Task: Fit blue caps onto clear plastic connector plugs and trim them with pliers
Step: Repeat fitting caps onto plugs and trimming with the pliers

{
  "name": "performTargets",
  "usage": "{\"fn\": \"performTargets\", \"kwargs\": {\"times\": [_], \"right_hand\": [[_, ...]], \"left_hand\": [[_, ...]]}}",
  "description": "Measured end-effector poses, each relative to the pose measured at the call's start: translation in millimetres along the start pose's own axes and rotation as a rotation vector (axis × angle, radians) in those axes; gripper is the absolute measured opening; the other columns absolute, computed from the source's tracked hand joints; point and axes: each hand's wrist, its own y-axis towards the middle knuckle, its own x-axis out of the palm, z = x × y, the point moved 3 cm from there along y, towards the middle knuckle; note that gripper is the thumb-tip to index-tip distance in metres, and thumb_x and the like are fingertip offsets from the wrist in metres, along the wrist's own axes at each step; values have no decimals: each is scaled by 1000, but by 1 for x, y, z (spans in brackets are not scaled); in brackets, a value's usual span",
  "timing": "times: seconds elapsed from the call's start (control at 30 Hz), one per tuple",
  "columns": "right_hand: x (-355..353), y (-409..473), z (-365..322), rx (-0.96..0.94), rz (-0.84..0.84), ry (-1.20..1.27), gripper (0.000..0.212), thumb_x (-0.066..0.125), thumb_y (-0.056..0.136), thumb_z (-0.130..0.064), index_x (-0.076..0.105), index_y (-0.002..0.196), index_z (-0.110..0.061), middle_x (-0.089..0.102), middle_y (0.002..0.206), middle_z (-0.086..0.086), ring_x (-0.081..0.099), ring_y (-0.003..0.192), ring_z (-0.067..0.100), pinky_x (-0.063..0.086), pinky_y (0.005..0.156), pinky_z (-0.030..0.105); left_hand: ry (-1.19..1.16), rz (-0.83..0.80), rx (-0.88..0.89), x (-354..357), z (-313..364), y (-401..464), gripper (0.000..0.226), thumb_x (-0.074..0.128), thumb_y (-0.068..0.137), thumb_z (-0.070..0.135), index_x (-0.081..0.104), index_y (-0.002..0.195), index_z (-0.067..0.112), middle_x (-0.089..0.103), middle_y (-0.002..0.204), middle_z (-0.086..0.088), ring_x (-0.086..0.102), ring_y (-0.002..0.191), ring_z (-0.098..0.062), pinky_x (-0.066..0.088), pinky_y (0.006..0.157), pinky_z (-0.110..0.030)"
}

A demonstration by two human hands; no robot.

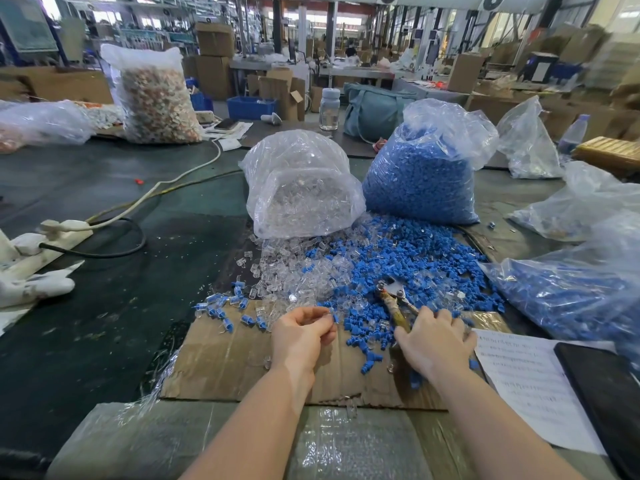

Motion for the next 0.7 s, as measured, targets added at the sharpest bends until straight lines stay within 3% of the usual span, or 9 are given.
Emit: {"fn": "performTargets", "kwargs": {"times": [0.2, 0.3, 0.4, 0.47, 0.57, 0.7], "right_hand": [[-11, -6, -5, -68, 93, 28, 37, 39, 93, -42, 45, 112, -10, 45, 124, 13, 41, 114, 31, 36, 94, 42], [-20, -9, -15, -228, 74, 161, 26, 35, 96, -37, 43, 99, -12, 48, 107, 9, 45, 94, 24, 38, 79, 33], [-27, -20, -32, -379, -119, 440, 23, 36, 98, -31, 45, 85, -14, 48, 81, 2, 44, 67, 15, 34, 58, 26], [-29, -29, -42, -391, -258, 636, 27, 38, 97, -24, 41, 73, -13, 41, 65, 0, 36, 56, 16, 30, 55, 27], [-29, -37, -48, -337, -421, 827, 25, 41, 94, -20, 40, 70, -13, 37, 64, 4, 36, 59, 18, 32, 60, 34], [-27, -42, -50, -296, -602, 877, 5, 53, 84, -6, 49, 85, -10, 46, 68, 5, 47, 54, 16, 43, 54, 28]], "left_hand": [[-14, 6, -10, -1, 5, 2, 11, 62, 82, -8, 64, 86, 3, 66, 79, -12, 62, 60, -12, 53, 53, -18], [-69, 6, -43, 0, 10, 5, 12, 61, 82, -8, 64, 85, 3, 66, 76, -10, 63, 61, -13, 55, 55, -19], [-122, -2, -61, 3, 17, 8, 12, 60, 82, -8, 62, 83, 4, 66, 68, -8, 63, 56, -11, 54, 55, -20], [-147, 5, -55, 5, 24, 9, 11, 60, 83, -8, 61, 81, 3, 63, 70, -9, 62, 55, -11, 54, 51, -18], [-170, 28, -44, 5, 32, 12, 13, 59, 83, -8, 60, 79, 4, 62, 71, -9, 60, 59, -13, 53, 49, -16], [-174, 56, -41, 0, 38, 16, 11, 59, 83, -8, 61, 81, 3, 62, 72, -9, 60, 59, -12, 53, 52, -17]]}}
